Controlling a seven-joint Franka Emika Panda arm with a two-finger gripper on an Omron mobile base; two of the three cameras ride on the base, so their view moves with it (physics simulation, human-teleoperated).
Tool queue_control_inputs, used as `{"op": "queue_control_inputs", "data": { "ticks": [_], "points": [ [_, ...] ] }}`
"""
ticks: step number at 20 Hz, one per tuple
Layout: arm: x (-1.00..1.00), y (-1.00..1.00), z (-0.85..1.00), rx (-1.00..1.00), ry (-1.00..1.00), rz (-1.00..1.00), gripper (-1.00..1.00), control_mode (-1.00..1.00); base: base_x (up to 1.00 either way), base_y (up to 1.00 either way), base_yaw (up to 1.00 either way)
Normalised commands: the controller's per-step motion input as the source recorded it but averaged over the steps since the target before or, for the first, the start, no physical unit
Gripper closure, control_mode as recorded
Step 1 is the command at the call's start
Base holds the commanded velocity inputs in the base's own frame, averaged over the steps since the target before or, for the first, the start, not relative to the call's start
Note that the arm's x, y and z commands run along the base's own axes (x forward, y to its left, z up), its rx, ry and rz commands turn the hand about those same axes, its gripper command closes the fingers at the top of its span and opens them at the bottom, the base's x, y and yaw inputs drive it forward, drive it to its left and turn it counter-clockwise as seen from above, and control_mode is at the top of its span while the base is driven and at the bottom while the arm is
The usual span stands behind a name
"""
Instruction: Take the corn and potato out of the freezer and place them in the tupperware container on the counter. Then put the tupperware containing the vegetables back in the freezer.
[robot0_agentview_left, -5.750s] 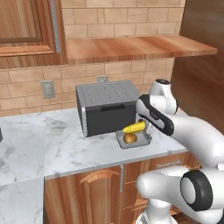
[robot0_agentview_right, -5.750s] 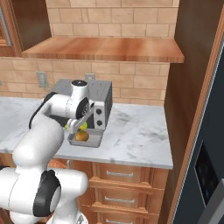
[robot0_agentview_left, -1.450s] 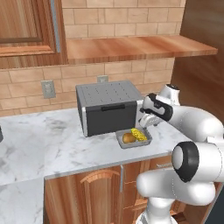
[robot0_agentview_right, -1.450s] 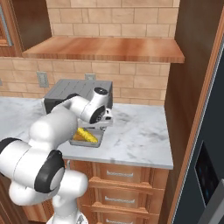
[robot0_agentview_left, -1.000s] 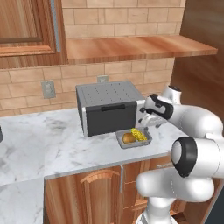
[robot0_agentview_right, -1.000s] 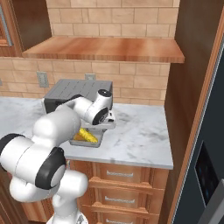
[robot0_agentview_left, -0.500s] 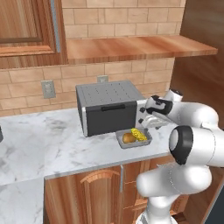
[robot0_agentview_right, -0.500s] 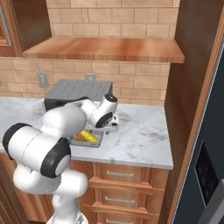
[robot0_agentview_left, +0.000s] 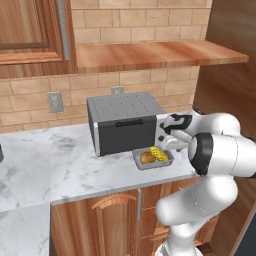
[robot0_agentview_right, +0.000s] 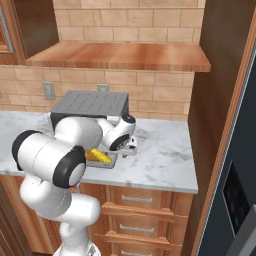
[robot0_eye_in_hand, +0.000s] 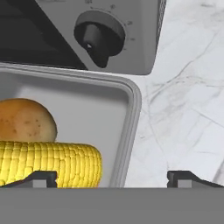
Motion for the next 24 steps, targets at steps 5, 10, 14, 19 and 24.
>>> {"op": "queue_control_inputs", "data": {
  "ticks": [5,10,14,19,24],
  "points": [
    [0.13,-0.03,-0.26,0.02,-0.03,-0.03,-1.00,-1.00,0.00,0.00,0.00],
    [0.11,0.00,-0.26,0.01,-0.06,-0.04,-1.00,-1.00,0.00,0.00,0.00],
    [0.00,0.00,-0.24,0.00,-0.06,-0.03,-1.00,-1.00,0.00,0.00,0.00],
    [0.00,0.00,-0.25,0.00,-0.04,-0.04,-1.00,-1.00,0.00,0.00,0.00],
    [0.00,0.07,-0.23,0.00,-0.01,-0.04,1.00,-1.00,0.00,0.00,0.00]
  ]
}}
